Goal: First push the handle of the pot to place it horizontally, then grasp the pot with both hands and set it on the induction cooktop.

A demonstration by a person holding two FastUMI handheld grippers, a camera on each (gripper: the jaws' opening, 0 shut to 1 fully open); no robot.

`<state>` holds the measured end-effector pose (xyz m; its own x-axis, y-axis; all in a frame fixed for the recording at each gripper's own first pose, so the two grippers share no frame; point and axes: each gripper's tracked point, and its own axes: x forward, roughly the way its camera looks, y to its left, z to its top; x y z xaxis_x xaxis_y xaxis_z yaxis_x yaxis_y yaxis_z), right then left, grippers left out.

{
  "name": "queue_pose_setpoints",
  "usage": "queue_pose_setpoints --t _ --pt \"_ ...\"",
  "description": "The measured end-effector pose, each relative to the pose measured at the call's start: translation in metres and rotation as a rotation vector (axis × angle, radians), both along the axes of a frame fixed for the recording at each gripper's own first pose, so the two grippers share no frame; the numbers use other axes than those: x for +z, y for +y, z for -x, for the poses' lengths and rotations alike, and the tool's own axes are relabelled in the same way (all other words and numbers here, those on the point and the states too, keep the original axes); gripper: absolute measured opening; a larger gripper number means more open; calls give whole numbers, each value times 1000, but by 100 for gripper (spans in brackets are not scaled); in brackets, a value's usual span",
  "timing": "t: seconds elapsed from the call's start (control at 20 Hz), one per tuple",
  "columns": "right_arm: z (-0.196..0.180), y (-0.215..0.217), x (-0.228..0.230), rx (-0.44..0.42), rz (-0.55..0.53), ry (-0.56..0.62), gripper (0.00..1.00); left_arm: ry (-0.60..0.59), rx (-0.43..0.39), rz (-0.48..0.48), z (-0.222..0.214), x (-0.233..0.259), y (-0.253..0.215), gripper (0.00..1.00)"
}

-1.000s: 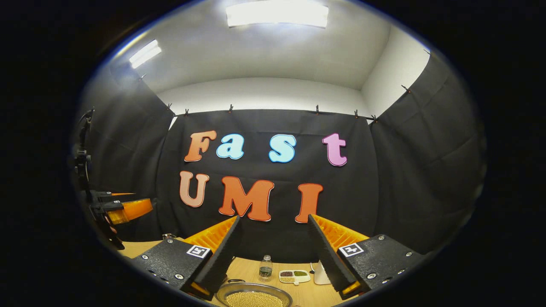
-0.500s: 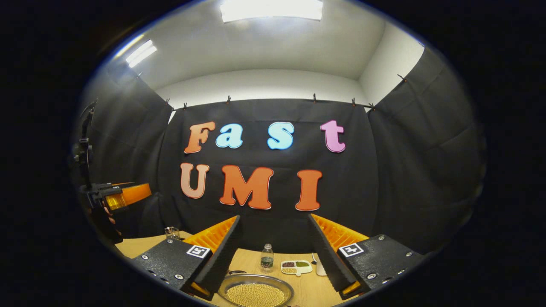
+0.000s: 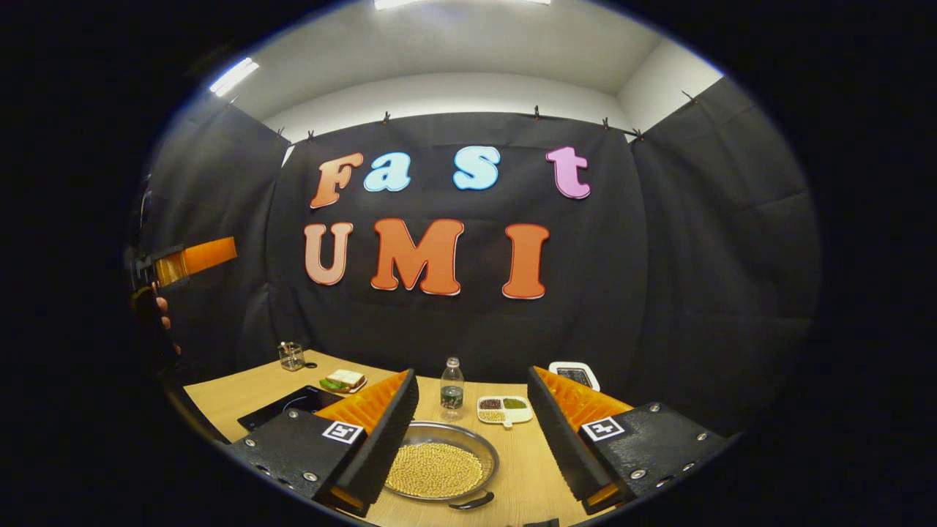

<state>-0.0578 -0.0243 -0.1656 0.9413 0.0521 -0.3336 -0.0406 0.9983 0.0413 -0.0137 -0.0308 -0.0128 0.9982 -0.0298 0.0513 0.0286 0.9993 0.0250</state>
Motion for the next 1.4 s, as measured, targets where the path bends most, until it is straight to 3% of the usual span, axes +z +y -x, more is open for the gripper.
queue_pose_setpoints --t 0.25,0.5,0.55,0.75,0.95,1.1,1.2,1.4 --pt "15 11 -69 44 -93 202 80 60 -28 18 -5 -20 -7 99" --pt "45 25 -138 92 -165 420 48 65 0 1 -9 -25 1 100" --pt "52 28 -152 107 -158 466 46 68 1 -1 -8 -27 1 100" --pt "76 46 -184 163 -225 599 37 85 6 -15 -8 -36 4 99" --pt "91 53 -216 165 -255 702 18 126 -7 11 -8 -49 5 99" --pt "104 62 -237 170 -341 792 4 142 1 12 -10 -54 11 99" --pt "108 71 -244 158 -453 842 0 154 8 15 -11 -59 15 99" --pt "111 71 -269 119 -434 895 0 201 7 12 -13 -72 18 97"
